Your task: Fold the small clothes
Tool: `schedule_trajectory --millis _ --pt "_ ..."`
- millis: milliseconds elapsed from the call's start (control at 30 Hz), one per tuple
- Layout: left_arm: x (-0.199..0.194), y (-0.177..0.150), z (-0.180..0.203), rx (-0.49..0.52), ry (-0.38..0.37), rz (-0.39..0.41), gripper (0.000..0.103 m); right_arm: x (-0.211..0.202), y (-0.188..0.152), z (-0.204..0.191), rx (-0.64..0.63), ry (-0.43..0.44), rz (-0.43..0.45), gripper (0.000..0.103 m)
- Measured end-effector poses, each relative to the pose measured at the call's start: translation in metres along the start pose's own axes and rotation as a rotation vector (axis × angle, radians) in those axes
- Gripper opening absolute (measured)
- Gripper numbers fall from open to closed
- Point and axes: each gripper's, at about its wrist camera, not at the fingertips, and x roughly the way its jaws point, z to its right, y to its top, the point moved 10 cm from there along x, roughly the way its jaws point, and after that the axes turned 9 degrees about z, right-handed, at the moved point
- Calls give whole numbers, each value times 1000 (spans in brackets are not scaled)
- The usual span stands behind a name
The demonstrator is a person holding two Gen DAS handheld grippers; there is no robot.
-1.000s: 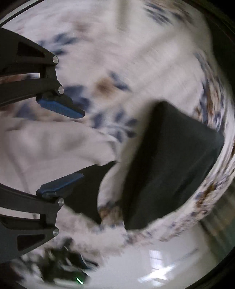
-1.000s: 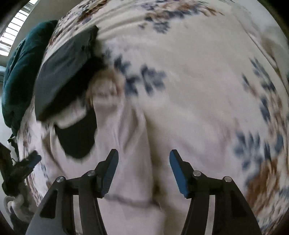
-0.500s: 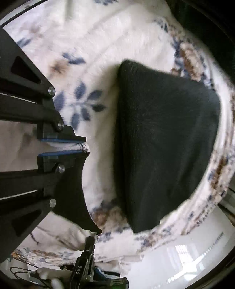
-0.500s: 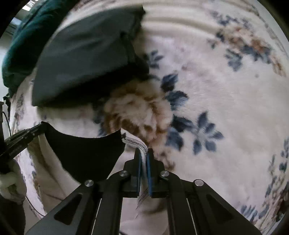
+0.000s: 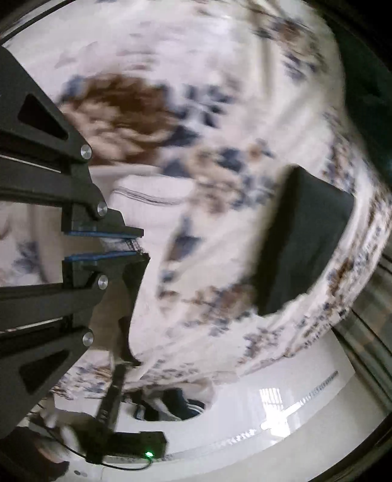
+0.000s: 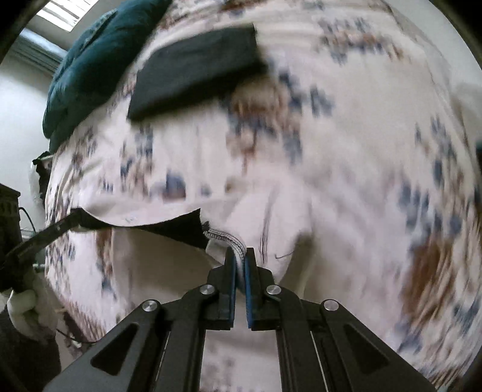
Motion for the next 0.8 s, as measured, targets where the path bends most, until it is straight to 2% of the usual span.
schedule_trajectory --millis 100,167,200,233,267,300,333,400,500,633,667,700,733,767,800 --pt "3 -47 -24 -80 21 -67 10 18 -65 17 44 -10 -103 5" --pt "3 -77 -39 -147 35 -136 27 28 -101 25 91 0 -170 6" --pt "-1 -85 -43 -163 40 -144 34 28 -110 28 119 17 -184 8" --pt "-7 -93 -46 -185 36 -146 49 29 -115 31 139 28 -193 15" --pt "-15 -97 -49 -211 26 -139 57 27 -121 35 164 31 -205 21" --pt "-24 -97 -51 -239 12 -126 58 24 -124 41 187 26 -211 36" --pt "-30 -95 -54 -261 7 -116 58 19 -126 49 220 17 -210 48" --pt "-35 -84 -57 -284 5 -94 58 11 -122 63 285 19 -183 48" --pt "-25 -44 -63 -305 -3 -35 58 -5 -102 78 401 62 -102 54" --pt "22 -7 -66 -294 -10 -43 58 1 -66 85 497 117 -22 54" --pt "37 -4 -67 -286 7 -66 56 9 -58 85 516 127 -16 54" --pt "48 -3 -63 -276 -7 -74 55 16 -53 85 531 131 -16 54" --pt "53 -3 -61 -266 -11 -78 28 24 -48 85 548 135 -21 54" --pt "59 -6 -60 -265 -3 -97 6 33 -44 82 559 142 -28 53" --pt "61 -11 -56 -289 -27 -118 5 38 -42 82 566 139 -30 40"
